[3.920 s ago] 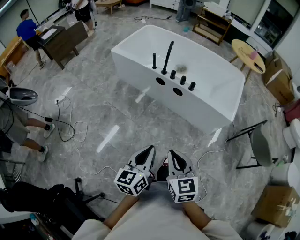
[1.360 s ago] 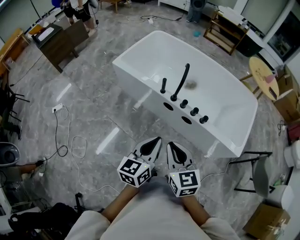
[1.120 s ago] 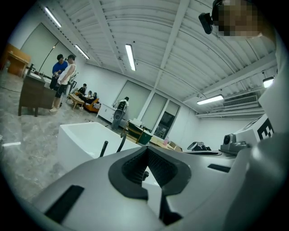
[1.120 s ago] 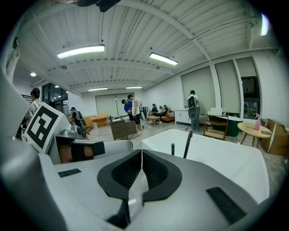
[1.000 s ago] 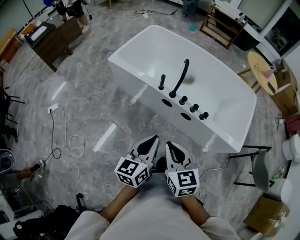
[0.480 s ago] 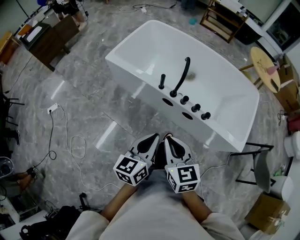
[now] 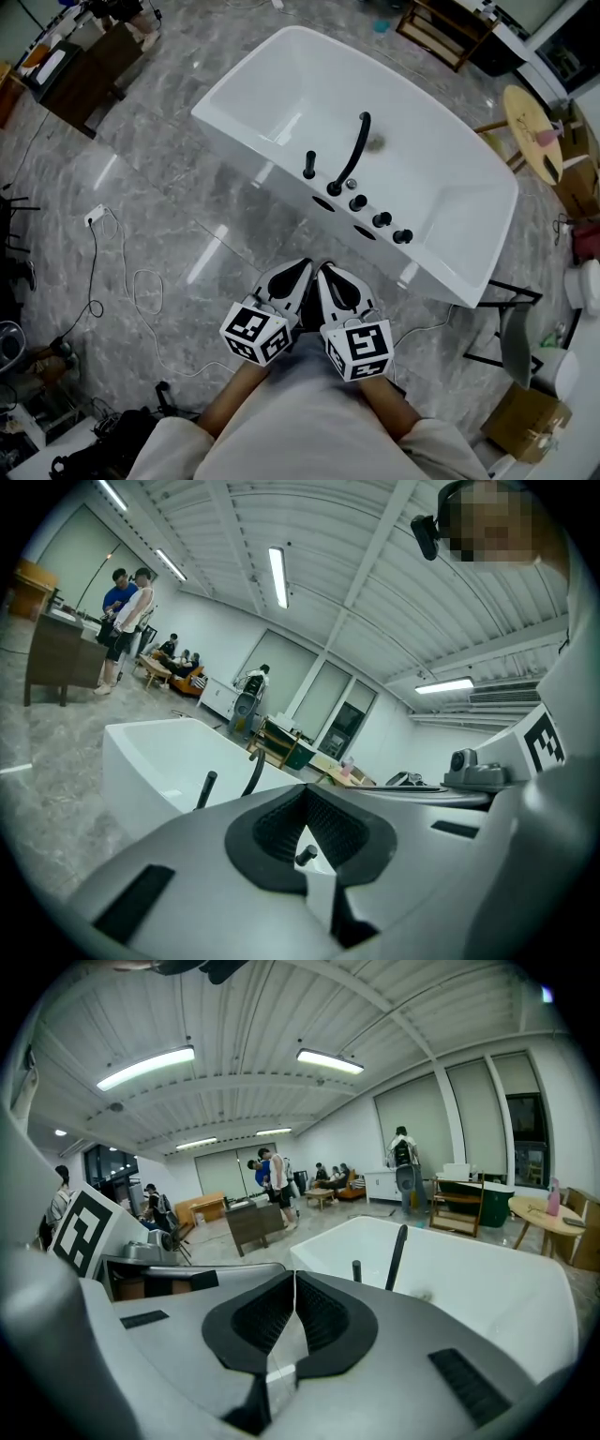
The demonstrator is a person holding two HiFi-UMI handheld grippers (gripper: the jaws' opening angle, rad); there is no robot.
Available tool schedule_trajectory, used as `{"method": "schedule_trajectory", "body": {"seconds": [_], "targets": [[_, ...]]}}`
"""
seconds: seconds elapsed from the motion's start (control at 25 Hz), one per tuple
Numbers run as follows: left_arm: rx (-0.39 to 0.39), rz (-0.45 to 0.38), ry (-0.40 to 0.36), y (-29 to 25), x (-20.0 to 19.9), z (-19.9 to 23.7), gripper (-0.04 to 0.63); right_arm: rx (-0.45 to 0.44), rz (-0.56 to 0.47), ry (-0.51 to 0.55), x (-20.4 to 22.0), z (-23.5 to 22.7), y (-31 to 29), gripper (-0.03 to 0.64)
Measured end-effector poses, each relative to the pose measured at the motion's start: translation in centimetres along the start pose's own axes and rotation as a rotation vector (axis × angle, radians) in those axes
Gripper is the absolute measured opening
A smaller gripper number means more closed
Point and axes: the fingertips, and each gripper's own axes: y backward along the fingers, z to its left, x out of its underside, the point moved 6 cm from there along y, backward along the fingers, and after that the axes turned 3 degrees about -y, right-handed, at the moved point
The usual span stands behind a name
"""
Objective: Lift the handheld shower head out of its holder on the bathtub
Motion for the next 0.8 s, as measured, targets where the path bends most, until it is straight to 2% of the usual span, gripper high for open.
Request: {"method": "schedule_trajectory", "body": {"seconds": [0.28, 0.4, 0.8], "targets": [[-0.022, 0.033, 0.017, -6.0, -0.8, 1.6, 0.004, -0.024, 0.046, -0.017, -1.3, -4.8, -3.2, 0.018], [-0.046, 0.046, -0.006, -8.0, -1.4, 2.2, 0.005, -0.053, 0.062, -0.038, -1.9, -6.5, -4.6, 0.018], [-0.041, 0.031, -0.047, -12.9, -4.2, 2.6, 0.003, -0.110, -0.013, -0.103, -4.9, -11.2, -6.8, 0.018]]}}
